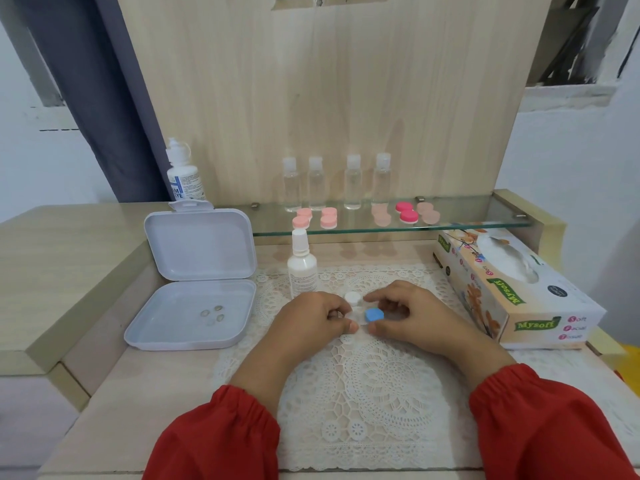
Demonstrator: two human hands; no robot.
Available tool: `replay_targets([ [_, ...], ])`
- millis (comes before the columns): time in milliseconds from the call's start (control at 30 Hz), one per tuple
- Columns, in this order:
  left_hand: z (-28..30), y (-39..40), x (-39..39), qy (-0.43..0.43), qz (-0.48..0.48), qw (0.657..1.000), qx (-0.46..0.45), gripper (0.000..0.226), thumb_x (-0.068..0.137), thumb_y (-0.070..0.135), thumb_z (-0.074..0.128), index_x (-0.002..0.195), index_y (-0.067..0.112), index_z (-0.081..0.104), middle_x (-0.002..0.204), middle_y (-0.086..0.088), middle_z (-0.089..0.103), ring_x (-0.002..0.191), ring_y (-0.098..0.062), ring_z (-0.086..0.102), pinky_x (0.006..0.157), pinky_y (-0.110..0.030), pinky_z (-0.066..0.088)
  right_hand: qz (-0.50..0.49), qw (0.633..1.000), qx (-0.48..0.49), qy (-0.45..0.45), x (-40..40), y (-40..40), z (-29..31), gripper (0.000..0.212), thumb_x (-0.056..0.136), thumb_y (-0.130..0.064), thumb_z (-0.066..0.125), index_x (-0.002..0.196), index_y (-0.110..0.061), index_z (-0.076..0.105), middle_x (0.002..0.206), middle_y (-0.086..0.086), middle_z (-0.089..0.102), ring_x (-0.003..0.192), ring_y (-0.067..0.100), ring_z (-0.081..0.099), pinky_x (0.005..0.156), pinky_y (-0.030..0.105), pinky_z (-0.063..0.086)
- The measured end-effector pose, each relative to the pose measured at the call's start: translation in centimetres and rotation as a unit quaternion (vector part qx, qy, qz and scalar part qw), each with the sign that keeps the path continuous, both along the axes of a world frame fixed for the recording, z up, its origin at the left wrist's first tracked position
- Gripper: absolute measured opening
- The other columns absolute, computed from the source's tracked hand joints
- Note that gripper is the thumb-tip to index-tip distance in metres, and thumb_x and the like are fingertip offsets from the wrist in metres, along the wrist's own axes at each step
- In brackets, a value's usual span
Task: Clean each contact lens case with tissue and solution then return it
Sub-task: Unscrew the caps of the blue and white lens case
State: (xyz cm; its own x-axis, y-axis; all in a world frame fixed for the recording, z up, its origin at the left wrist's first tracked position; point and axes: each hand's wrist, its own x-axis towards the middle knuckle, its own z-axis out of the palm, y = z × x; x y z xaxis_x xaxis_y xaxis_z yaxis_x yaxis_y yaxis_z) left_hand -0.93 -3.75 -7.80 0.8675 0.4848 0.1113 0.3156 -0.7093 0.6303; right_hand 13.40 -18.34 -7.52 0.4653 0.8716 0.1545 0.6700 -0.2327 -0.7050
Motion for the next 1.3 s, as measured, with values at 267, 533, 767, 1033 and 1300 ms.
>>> replay_targets([
  [267, -0.04, 0.03, 0.07, 0.003, 0.002, 1.0, -0.003, 0.021, 0.077, 0.039, 0.075, 0.096, 0.031, 0.07, 0.072, 0.01, 0.059, 0.069, -0.009, 0.057, 0.071, -0.032, 0.049, 0.014, 1.0, 0.0, 0.004, 0.04, 0.07, 0.14, 0.023, 0.078, -0.019, 0.077, 0.099, -0.028, 0.073, 0.102, -0.003, 0.057, 0.086, 0.001, 0.054, 0.076, 0.008, 0.041],
  [533, -0.19, 0.04, 0.07, -0.001, 0.004, 1.0, -0.005, 0.021, 0.077, 0.038, 0.075, 0.096, 0.032, 0.07, 0.069, 0.011, 0.058, 0.066, -0.006, 0.054, 0.068, -0.03, 0.047, 0.004, 1.0, -0.007, -0.012, 0.02, 0.16, 0.11, 0.019, 0.076, -0.029, 0.08, 0.089, -0.028, 0.066, 0.1, -0.007, 0.056, 0.086, 0.002, 0.053, 0.075, 0.014, 0.04],
  [767, -0.22, 0.12, 0.06, 0.001, 0.004, 1.0, 0.0, 0.024, 0.077, 0.04, 0.073, 0.099, 0.032, 0.07, 0.066, 0.012, 0.057, 0.064, -0.005, 0.054, 0.064, -0.026, 0.043, -0.031, 0.999, 0.001, 0.019, 0.0, 0.13, 0.16, 0.038, 0.069, -0.032, 0.085, 0.098, -0.022, 0.063, 0.1, -0.006, 0.056, 0.088, 0.003, 0.054, 0.072, 0.009, 0.042],
  [1033, -0.17, 0.09, 0.02, 0.003, 0.006, 1.0, -0.004, 0.025, 0.077, 0.039, 0.074, 0.101, 0.032, 0.07, 0.07, 0.011, 0.059, 0.066, -0.005, 0.055, 0.067, -0.027, 0.045, 0.001, 1.0, -0.011, 0.004, 0.17, -0.09, 0.2, 0.048, 0.069, -0.03, 0.085, 0.112, -0.031, 0.063, 0.106, -0.008, 0.055, 0.094, 0.002, 0.053, 0.077, 0.008, 0.04],
  [1300, -0.05, -0.02, -0.02, 0.001, 0.006, 1.0, -0.012, 0.026, 0.077, 0.038, 0.075, 0.102, 0.031, 0.07, 0.073, 0.008, 0.063, 0.067, -0.007, 0.056, 0.07, -0.031, 0.049, 0.006, 0.999, 0.002, 0.034, 0.19, -0.1, 0.21, 0.023, 0.076, -0.02, 0.079, 0.094, -0.033, 0.072, 0.108, -0.005, 0.055, 0.092, 0.007, 0.054, 0.078, 0.009, 0.04],
])
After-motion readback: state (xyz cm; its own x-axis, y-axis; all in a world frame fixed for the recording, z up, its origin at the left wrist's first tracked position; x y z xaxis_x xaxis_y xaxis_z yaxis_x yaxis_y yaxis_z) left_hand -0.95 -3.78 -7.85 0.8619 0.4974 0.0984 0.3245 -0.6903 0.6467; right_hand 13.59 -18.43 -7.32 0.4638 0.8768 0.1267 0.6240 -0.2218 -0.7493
